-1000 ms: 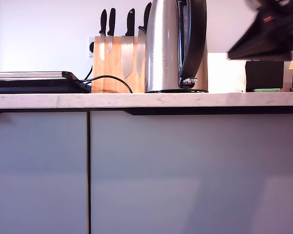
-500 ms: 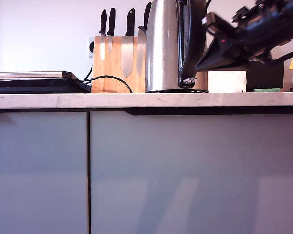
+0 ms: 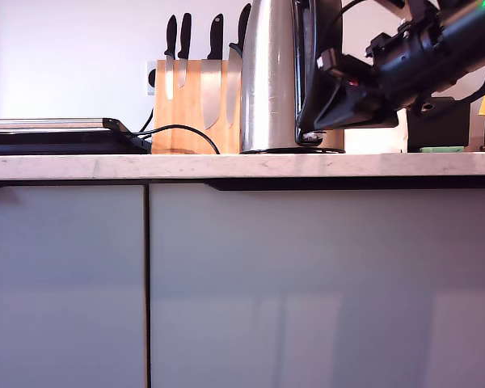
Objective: Switch the kettle on
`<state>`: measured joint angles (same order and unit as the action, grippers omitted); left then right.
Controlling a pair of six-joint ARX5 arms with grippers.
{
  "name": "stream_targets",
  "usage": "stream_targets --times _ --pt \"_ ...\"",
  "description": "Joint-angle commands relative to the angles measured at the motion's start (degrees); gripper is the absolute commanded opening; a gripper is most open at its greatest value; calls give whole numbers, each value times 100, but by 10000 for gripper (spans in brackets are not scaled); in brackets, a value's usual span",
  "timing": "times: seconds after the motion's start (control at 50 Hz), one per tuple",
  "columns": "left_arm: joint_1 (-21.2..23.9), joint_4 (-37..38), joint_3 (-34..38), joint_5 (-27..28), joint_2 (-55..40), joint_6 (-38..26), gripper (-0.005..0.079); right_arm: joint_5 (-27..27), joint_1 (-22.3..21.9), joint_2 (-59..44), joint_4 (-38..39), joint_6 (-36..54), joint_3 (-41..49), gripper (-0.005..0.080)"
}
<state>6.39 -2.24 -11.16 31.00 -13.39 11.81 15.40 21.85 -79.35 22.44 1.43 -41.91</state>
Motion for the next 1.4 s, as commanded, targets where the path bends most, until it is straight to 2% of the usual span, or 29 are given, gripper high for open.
stream_targets --times 0.0,0.48,1.04,1.26,1.38 --pt "26 -81 -98 -2 -50 -31 -15 -90 26 -63 57 15 -33 -11" --pt "26 -81 -98 -2 -50 -31 -15 -245 15 -63 26 35 -33 -11" --pt "26 -81 -98 0 -48 -28 -15 -236 26 -179 -560 15 -33 -11" --pt "26 -79 -98 2 -48 -26 -15 -192 35 -94 -24 11 -33 -11" --pt "26 -79 -98 2 -48 -28 -13 -195 120 101 -31 11 -33 -11"
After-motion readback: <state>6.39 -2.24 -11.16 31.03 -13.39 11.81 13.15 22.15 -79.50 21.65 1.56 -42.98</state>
